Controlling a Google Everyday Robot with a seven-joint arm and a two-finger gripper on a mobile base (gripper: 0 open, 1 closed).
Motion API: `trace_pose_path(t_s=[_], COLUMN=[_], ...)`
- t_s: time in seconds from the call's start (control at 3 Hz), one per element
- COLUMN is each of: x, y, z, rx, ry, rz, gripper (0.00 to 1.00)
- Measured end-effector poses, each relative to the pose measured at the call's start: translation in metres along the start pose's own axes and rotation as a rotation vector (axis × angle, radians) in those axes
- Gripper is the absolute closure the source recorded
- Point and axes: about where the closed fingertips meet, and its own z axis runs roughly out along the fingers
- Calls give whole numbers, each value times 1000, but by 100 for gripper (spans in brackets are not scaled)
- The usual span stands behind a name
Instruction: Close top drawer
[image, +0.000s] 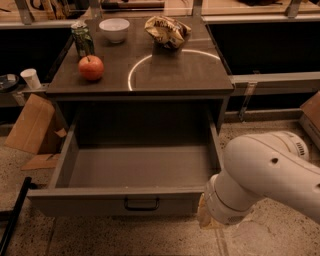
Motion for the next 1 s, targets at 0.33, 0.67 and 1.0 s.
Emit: trace_pose_path(t_s=[0.33,0.67,1.0], x=[12,11,8], y=[-2,-17,-32], z=[32,52,64], rx=[-6,5,17], ry=[10,10,10], rz=[-24,-46,-54], gripper=[100,100,100])
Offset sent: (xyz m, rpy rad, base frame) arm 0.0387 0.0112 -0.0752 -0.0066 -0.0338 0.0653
